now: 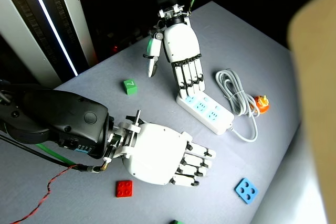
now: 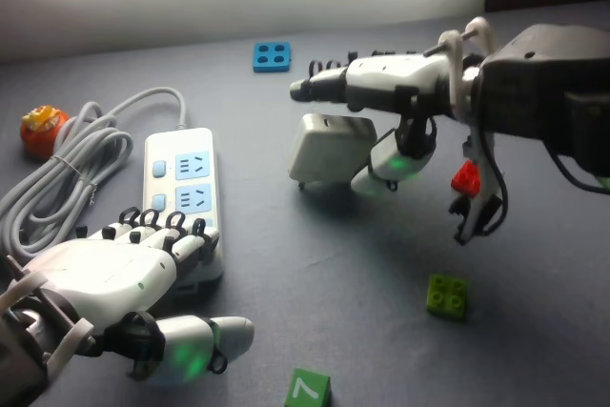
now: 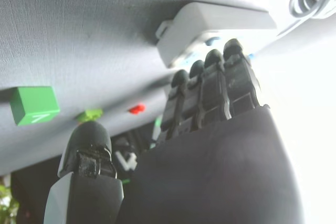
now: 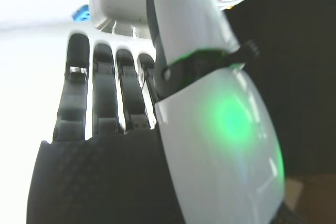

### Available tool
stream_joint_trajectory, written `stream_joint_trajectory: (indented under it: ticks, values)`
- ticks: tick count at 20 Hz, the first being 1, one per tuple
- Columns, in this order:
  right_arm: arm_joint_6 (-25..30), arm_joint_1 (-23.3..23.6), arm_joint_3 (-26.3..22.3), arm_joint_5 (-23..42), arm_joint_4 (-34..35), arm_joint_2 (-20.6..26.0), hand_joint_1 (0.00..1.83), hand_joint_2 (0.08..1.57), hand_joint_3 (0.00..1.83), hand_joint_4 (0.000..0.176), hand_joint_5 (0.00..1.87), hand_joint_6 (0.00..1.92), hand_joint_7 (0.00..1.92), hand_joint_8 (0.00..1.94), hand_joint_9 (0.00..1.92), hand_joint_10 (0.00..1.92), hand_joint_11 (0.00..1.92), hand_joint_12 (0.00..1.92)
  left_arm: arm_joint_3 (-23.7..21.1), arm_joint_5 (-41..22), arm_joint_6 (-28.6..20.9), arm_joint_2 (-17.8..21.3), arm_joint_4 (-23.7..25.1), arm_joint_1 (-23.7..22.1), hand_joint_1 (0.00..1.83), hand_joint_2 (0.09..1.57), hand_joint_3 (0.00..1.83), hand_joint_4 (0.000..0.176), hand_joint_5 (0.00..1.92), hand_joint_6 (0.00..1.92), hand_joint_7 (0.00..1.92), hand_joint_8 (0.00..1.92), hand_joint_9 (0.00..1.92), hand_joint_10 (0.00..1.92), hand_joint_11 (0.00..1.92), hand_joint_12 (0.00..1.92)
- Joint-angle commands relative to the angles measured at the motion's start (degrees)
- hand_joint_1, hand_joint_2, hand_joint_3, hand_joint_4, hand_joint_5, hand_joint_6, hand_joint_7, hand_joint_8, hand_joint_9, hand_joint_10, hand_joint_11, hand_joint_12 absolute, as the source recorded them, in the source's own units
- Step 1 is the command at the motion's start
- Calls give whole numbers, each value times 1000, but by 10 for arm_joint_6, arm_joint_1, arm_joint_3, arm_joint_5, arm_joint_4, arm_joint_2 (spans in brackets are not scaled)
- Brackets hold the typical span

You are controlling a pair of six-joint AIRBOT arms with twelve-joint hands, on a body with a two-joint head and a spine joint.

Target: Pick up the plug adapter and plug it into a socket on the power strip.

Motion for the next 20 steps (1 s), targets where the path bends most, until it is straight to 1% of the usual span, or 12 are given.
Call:
stream_joint_trajectory:
  ticks: [1,3,8,9,10,12,13,14,17,19,20]
  values:
    - [2,3,7,4,1,0,1379,1016,3,0,148,2,145,1,194,2,0,759,4,-34,0,-1,25,-6,0,1240,1,0,8,0,2,1,0,0,0,0]
    - [1,-5,19,4,8,-10,1372,1016,2,0,133,1,134,0,185,0,0,792,6,-32,1,-3,23,-6,0,1242,2,0,16,4,16,7,10,4,2,1]
    - [-2,-14,44,-3,8,-31,1380,1015,0,0,111,0,120,0,169,0,0,762,7,-22,5,-7,8,-7,0,1242,2,0,15,3,22,7,16,6,6,3]
    - [-2,-14,47,-4,8,-33,1364,1018,1,0,112,0,115,0,162,0,0,738,8,-21,5,-8,5,-7,0,1242,2,0,8,0,6,1,2,0,0,0]
    - [-2,-13,48,-4,8,-34,1363,1011,0,0,137,6,144,6,189,7,0,783,8,-19,5,-9,2,-7,0,1244,2,0,13,2,16,5,16,6,8,3]
    - [-2,-12,50,-5,8,-37,1367,1012,0,0,136,1,140,1,184,2,0,790,7,-16,5,-10,-3,-7,0,1245,2,0,30,8,33,10,27,9,8,4]
    - [-2,-12,53,-5,8,-40,1363,1016,1,0,126,1,126,2,174,1,0,758,7,-15,5,-10,-5,-7,0,1242,0,0,26,6,29,8,22,6,7,4]
    - [-2,-9,59,-5,8,-44,1372,1020,2,0,117,1,125,2,180,3,0,776,7,-13,5,-10,-8,-8,0,1242,1,0,26,5,22,4,14,2,1,1]
    - [-1,-4,67,-8,8,-51,1351,1015,0,0,126,3,122,0,169,0,0,737,7,-7,5,-10,-15,-10,0,1242,0,0,18,1,14,2,4,0,0,0]
    - [-1,0,73,-9,8,-56,1335,1012,0,0,125,3,123,3,172,2,0,743,6,-6,5,-12,-17,-11,0,1242,0,0,12,0,2,0,0,0,0,0]
    - [0,2,75,-9,8,-57,1343,1000,0,0,140,5,140,6,193,7,0,786,6,-5,5,-12,-20,-10,0,1244,1,0,18,3,3,1,0,0,0,0]
